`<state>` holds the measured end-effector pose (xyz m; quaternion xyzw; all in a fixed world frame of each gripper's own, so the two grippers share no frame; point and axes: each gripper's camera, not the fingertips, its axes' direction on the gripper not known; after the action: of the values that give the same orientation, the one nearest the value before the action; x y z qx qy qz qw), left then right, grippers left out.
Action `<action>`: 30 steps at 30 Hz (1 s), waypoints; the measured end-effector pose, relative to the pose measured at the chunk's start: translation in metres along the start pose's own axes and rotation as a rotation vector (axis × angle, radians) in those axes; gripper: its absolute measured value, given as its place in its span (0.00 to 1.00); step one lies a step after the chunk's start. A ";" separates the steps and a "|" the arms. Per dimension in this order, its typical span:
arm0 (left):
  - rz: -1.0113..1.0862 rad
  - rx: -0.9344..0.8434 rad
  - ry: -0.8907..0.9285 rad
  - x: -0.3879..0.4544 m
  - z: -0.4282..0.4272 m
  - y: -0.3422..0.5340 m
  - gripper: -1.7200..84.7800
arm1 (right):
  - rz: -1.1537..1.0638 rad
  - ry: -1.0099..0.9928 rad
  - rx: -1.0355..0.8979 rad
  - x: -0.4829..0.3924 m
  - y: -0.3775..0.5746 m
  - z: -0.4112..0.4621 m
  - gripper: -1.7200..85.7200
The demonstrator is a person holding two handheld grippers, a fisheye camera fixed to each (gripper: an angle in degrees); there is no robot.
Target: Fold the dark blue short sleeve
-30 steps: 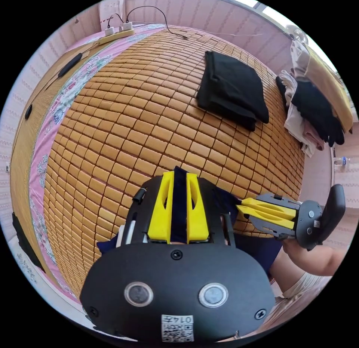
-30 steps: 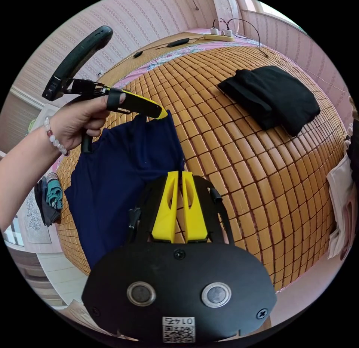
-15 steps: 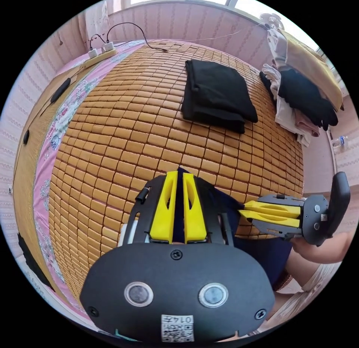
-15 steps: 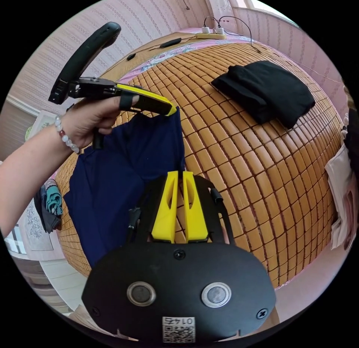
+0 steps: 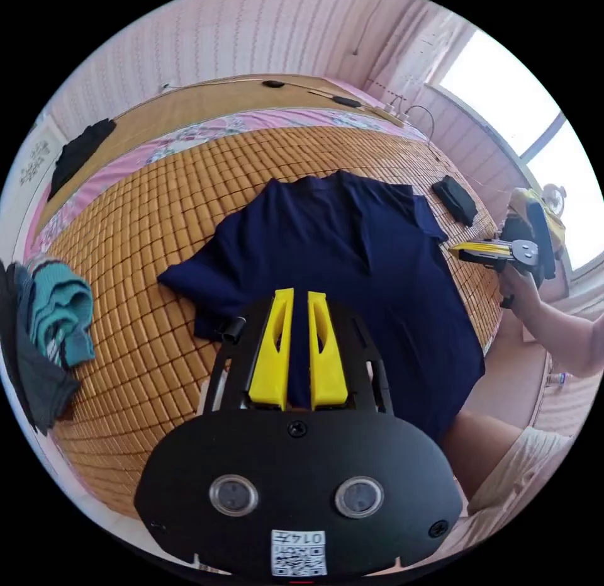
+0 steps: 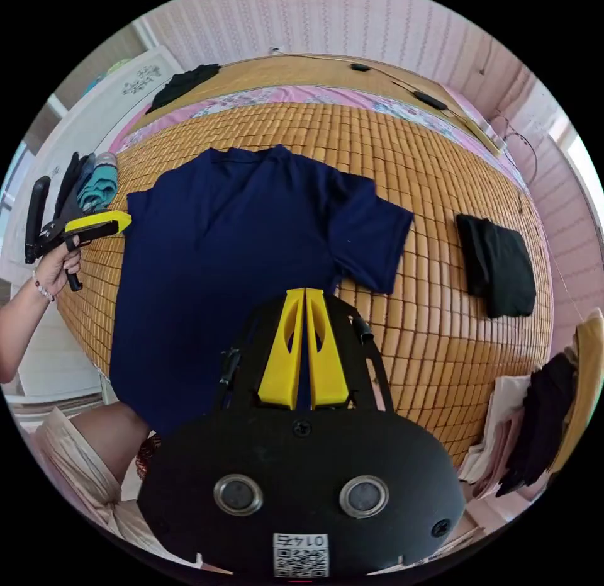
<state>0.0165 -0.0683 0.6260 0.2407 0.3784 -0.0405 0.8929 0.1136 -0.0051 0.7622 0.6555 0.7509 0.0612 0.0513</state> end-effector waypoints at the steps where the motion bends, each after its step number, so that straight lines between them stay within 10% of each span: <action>1: -0.083 0.007 -0.038 -0.023 -0.015 0.018 0.08 | -0.040 -0.028 0.005 -0.013 -0.014 0.000 0.02; 14: -0.448 0.122 0.081 -0.160 -0.093 -0.001 0.10 | -0.479 -0.117 -0.029 -0.274 -0.280 0.019 0.08; 30: -0.457 0.092 0.107 -0.148 -0.217 -0.033 0.02 | -0.259 -0.255 -0.024 -0.234 -0.331 -0.064 0.04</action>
<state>-0.2398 -0.0141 0.5861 0.1910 0.4676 -0.2458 0.8273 -0.1890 -0.2823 0.7718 0.5551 0.8157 -0.0202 0.1614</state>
